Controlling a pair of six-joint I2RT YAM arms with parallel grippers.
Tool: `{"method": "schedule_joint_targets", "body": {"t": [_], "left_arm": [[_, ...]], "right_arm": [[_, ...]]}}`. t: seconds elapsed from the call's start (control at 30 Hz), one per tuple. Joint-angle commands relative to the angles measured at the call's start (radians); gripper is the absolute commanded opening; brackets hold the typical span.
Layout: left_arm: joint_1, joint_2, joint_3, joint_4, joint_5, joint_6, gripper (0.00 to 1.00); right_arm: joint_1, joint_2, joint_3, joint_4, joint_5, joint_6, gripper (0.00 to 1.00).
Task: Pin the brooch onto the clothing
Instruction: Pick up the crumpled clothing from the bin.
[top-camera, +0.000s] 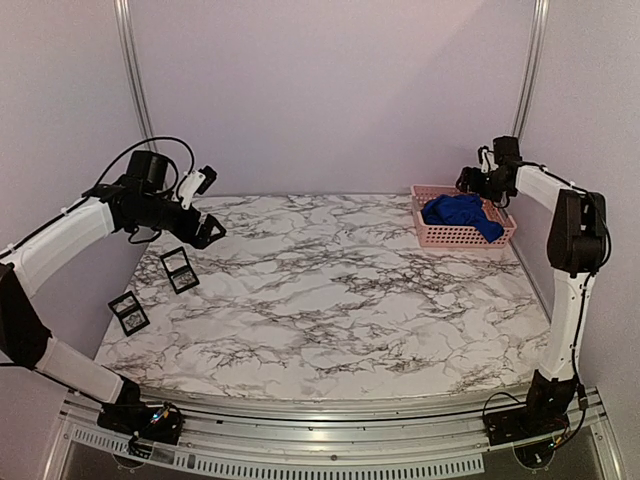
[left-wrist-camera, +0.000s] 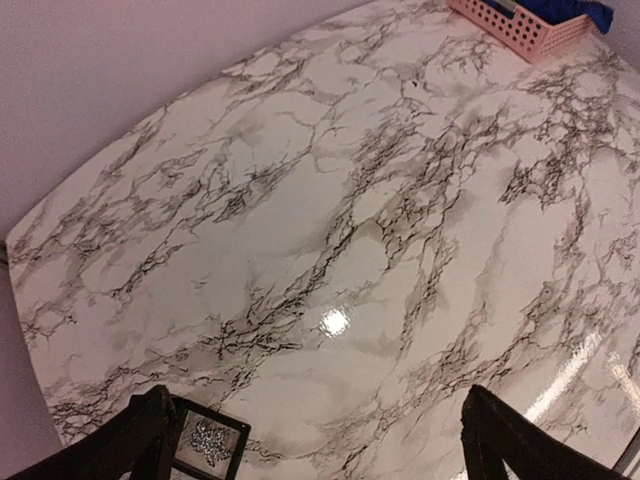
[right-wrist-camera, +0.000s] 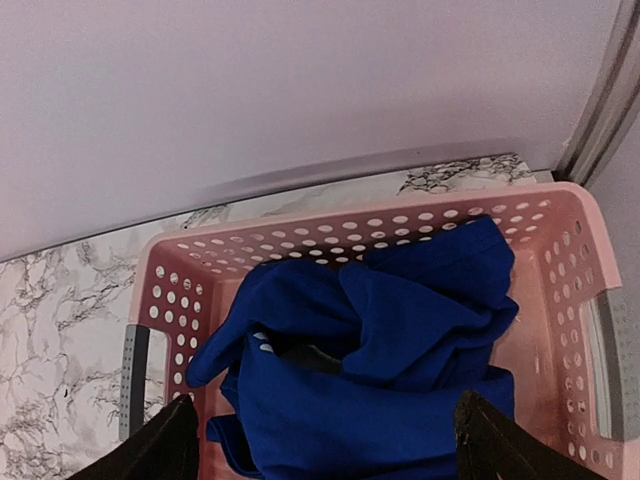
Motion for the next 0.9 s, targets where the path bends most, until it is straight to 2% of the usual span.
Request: {"method": "schedule_joint_targets", "body": {"t": [0.0, 0.1, 0.17, 0.3, 0.47, 0.6, 0.73, 0.87], "left_arm": [[-0.017, 0.009, 0.036, -0.111, 0.003, -0.018, 0.99], [-0.020, 0.019, 0.041, -0.110, -0.003, -0.029, 0.99], [-0.022, 0.020, 0.039, -0.109, -0.006, -0.031, 1.00], [-0.022, 0.018, 0.048, -0.106, -0.020, -0.029, 1.00], [-0.023, 0.001, 0.067, -0.107, -0.051, -0.024, 1.00], [-0.021, -0.010, 0.094, -0.121, -0.091, -0.020, 0.99], [-0.021, -0.024, 0.127, -0.147, -0.100, -0.015, 1.00], [-0.020, -0.039, 0.158, -0.163, -0.107, -0.009, 1.00]], "right_arm": [[0.055, 0.149, 0.132, -0.142, -0.025, -0.053, 0.79], [0.065, 0.185, 0.144, -0.163, -0.030, -0.061, 0.63], [0.067, 0.186, 0.144, -0.171, -0.022, -0.067, 0.48], [0.067, 0.168, 0.163, -0.197, -0.014, -0.081, 0.02], [0.071, 0.075, 0.206, -0.189, 0.004, -0.088, 0.00], [0.079, -0.082, 0.209, -0.099, -0.045, -0.079, 0.00], [0.129, -0.287, 0.175, 0.044, -0.158, -0.072, 0.00], [0.261, -0.493, 0.057, 0.267, -0.274, -0.096, 0.00]]}}
